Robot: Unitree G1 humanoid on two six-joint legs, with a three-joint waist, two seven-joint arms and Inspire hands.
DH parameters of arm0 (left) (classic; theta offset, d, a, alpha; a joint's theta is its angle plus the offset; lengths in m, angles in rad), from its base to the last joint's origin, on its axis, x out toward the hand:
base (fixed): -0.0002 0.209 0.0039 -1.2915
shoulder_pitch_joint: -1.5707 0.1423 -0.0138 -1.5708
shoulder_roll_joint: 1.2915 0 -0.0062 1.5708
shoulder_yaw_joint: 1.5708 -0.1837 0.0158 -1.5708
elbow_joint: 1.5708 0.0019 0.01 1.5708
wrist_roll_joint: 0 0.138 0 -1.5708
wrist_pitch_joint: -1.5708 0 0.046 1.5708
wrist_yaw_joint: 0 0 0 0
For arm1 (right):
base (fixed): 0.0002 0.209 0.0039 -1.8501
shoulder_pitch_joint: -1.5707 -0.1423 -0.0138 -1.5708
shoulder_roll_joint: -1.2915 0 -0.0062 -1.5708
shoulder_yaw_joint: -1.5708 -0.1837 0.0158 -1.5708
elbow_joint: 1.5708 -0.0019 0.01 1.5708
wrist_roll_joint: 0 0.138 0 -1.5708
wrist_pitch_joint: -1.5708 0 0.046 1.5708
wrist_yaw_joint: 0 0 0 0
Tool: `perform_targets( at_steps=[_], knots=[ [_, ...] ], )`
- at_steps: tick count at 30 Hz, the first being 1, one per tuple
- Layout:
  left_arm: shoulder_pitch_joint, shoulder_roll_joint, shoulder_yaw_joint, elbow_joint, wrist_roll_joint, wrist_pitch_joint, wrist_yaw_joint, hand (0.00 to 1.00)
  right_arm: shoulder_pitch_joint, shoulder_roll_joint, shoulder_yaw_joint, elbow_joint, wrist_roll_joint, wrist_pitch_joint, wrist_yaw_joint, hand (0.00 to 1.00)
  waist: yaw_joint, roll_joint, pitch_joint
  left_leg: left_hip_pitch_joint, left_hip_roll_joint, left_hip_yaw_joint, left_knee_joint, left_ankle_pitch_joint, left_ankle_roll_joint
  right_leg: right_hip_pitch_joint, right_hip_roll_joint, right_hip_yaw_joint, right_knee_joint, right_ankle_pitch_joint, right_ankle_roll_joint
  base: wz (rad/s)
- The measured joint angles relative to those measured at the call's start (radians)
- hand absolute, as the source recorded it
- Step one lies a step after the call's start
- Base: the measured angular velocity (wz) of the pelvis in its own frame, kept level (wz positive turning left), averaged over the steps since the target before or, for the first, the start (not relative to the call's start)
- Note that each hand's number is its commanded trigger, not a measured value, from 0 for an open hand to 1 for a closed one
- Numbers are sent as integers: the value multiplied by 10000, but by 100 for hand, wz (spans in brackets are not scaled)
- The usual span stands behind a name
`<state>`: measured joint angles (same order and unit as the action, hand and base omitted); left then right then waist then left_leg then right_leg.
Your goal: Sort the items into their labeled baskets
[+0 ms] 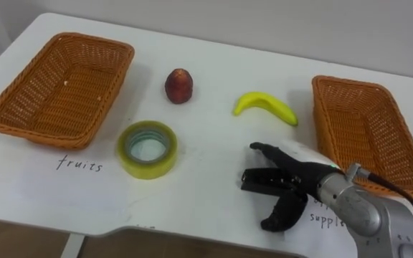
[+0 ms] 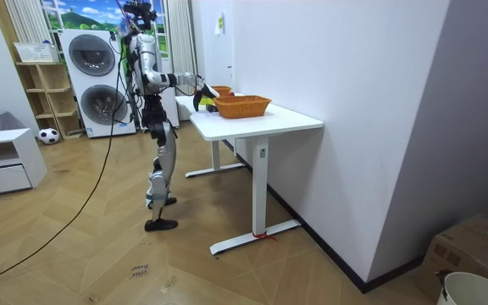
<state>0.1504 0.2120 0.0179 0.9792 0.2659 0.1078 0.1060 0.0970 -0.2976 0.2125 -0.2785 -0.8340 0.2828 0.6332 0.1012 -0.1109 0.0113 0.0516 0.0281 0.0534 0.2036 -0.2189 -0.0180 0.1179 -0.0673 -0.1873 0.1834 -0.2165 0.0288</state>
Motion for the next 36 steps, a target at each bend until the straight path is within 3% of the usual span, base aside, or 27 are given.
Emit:
perform_targets(
  at_steps=[8,13,19,20,21,22,36],
  knots=[
    [35,-14,57,10,6,236,-25,0,-41,-8,-1,178,-5,213,3,0,164,-61,-54,-62,-23,15,11,19,33,-47,-23,-25,19,25,42,0],
    [86,-25,57,10,5,447,-37,0,-60,-2,8,177,-4,456,22,0,192,-61,-54,-77,-23,14,4,19,34,-48,-21,-29,29,29,47,0],
    [84,-45,51,10,5,496,-37,0,-61,4,11,173,-3,488,26,0,175,-63,-55,-78,-25,6,3,19,34,-42,-20,-45,26,32,50,0],
    [80,-46,50,10,16,551,-37,0,-60,14,13,162,-3,556,29,12,158,-63,-55,-82,-25,-4,5,19,34,-42,-20,-61,25,33,51,0],
    [80,-46,50,10,22,571,-37,0,-61,14,13,159,-3,584,34,53,157,-63,-55,-83,-26,-5,5,19,34,-43,-20,-70,23,34,51,0],
    [82,-46,50,10,30,605,-37,0,-60,14,12,151,-3,643,39,100,158,-62,-55,-86,-26,-6,2,19,34,-47,-20,-76,23,34,52,0],
    [-60,-2,-286,-46,72,646,-354,0,-695,22,329,333,-1219,781,111,100,190,-73,-73,-214,-24,-24,20,19,34,-152,-21,-167,20,38,50,1]
  ],
)
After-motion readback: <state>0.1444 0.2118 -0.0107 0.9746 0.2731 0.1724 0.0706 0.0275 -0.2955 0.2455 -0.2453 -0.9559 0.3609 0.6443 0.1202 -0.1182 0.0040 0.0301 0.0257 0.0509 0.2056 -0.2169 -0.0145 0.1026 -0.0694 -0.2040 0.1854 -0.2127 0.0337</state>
